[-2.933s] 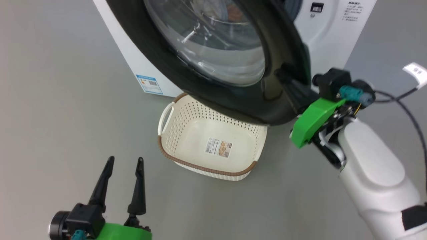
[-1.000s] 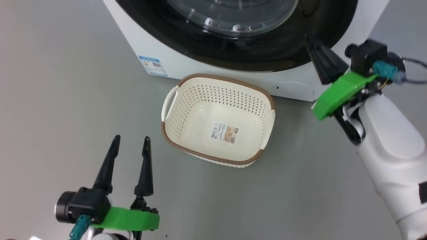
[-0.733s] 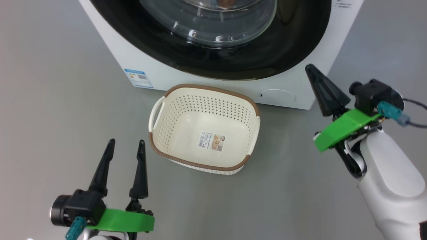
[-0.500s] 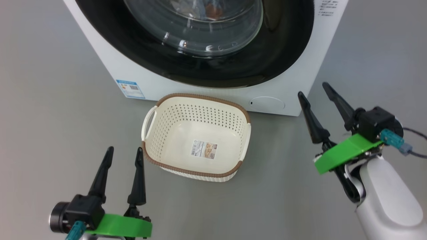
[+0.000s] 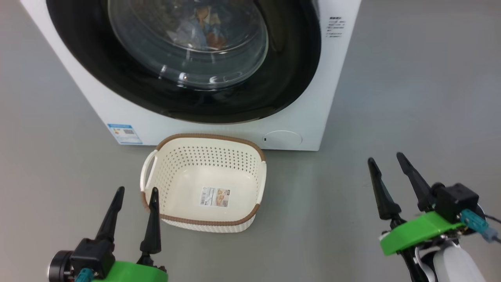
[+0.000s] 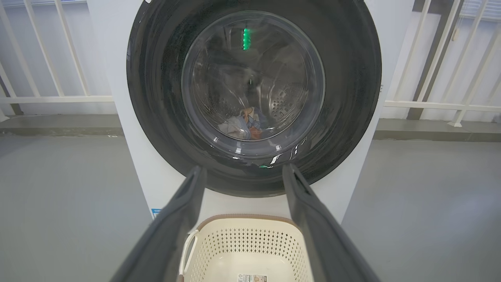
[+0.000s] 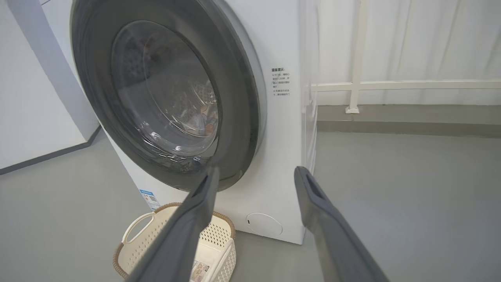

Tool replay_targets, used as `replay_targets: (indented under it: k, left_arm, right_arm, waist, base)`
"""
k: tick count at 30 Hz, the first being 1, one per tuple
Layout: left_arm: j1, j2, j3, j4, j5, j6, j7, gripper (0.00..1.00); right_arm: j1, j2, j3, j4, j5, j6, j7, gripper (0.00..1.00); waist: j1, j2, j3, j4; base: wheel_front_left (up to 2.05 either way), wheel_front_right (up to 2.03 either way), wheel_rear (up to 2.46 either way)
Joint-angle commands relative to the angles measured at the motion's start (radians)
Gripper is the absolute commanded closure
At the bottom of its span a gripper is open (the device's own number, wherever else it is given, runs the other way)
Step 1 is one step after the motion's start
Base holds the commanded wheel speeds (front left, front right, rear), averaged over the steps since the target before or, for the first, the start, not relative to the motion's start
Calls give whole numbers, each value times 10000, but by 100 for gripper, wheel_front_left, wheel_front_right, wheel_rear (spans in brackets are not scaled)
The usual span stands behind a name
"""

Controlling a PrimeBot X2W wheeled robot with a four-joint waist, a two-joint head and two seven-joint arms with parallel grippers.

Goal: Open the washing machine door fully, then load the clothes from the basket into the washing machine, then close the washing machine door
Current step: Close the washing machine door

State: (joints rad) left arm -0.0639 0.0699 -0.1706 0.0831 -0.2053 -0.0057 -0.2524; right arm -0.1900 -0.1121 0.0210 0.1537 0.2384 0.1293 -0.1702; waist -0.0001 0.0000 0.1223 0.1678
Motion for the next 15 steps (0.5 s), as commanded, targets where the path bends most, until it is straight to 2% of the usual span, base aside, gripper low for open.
replay_targets:
  k: [1,15]
  left_arm:
    - [-23,237,352,-153,-24,-43,-80,0]
    - [411,527,417,-110,-227,5,217,0]
  right_arm:
    - [167,87,132,-398,-158,14,41,0]
    - [1950,552,-570,-1594,-496,14,567,0]
  waist:
    - [1,0,-281,-327]
    - [1,0,-1075,-1190]
  base:
    - [0,0,0]
    - [0,0,0]
